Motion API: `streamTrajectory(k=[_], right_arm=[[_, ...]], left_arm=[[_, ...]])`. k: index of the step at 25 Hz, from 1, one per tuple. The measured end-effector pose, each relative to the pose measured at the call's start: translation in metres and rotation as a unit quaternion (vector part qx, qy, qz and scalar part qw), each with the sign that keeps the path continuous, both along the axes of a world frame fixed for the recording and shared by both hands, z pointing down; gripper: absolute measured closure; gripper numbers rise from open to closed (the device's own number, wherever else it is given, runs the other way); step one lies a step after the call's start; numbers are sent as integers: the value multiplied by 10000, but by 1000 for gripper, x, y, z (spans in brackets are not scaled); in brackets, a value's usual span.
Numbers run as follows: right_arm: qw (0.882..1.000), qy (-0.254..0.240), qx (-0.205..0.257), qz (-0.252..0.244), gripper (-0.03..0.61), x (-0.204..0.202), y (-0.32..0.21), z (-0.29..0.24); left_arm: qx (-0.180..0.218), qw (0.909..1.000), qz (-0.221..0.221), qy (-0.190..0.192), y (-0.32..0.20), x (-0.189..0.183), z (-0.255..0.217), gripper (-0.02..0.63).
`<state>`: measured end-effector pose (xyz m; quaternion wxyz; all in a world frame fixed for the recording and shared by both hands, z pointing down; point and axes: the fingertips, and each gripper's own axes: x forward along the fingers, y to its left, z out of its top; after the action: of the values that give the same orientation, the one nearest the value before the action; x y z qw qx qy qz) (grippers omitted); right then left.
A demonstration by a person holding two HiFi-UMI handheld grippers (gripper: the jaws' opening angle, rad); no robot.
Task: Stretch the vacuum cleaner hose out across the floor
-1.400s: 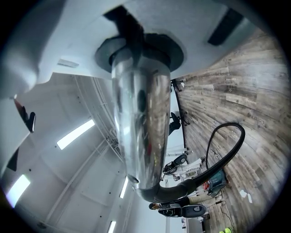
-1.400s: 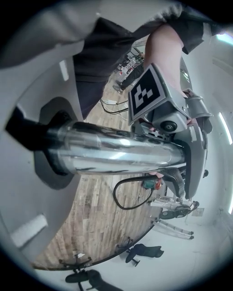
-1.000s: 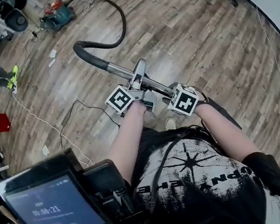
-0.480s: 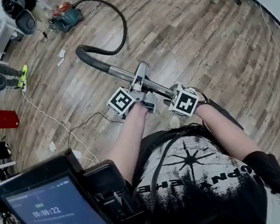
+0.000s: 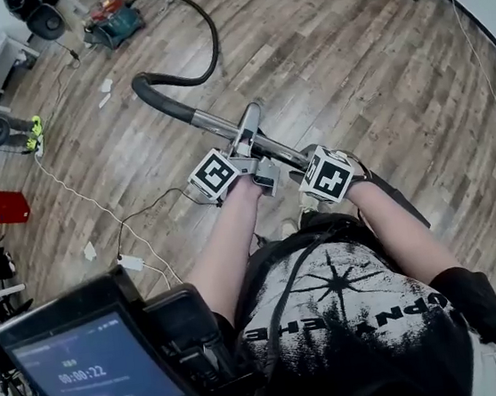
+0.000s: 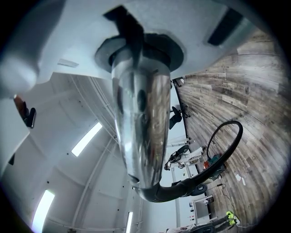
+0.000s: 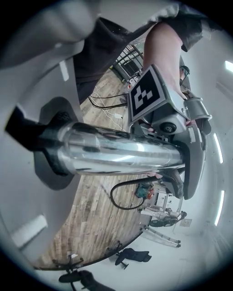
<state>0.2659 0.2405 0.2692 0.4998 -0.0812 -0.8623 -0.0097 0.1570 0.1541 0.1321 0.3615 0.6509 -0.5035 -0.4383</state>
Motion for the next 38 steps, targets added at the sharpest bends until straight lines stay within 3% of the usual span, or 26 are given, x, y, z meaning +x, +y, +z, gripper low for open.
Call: streamTrajectory(k=[3, 8, 11, 15, 18, 20, 23, 28, 32, 33, 36, 38], right_arm=[[9997, 111, 145, 167, 500, 11, 19, 5], [9989, 254, 109, 380, 502, 36, 38, 12], [9987, 307, 115, 400, 502, 46, 43, 11], [9990, 279, 74, 330, 500, 65, 48, 7], [9995, 174, -12, 252, 500, 84, 52, 5], [9997, 119, 5, 225, 500, 104, 51, 4], [9995, 193, 42, 239, 500, 151, 48, 3], [9995, 181, -25, 272, 500, 240, 45, 8], [9990, 259, -114, 332, 500, 297, 45, 14], [9989, 284, -148, 341, 500, 309, 46, 16], [9983, 314, -252, 417, 500, 337, 53, 21], [9979, 281, -310, 498, 499, 347, 57, 22]], left_arm=[[52, 9987, 169, 488, 19, 15, 3, 574], [-18, 9975, 372, 597, 33, 40, 13, 574], [13, 9986, 373, 381, 37, 47, 15, 574], [-14, 9985, 337, 435, 43, 65, 13, 574], [-10, 9995, 283, 109, 44, 83, 10, 574], [-9, 9995, 273, 152, 44, 105, 9, 574], [28, 9980, 292, 554, 43, 153, 5, 574], [35, 9965, 370, 748, 37, 247, 5, 574], [-116, 9991, 375, 178, 33, 295, 24, 574], [-136, 9989, 389, 219, 34, 307, 27, 574], [-154, 9946, 521, 884, 36, 344, 26, 574], [-211, 9944, 597, 844, 38, 357, 28, 574]])
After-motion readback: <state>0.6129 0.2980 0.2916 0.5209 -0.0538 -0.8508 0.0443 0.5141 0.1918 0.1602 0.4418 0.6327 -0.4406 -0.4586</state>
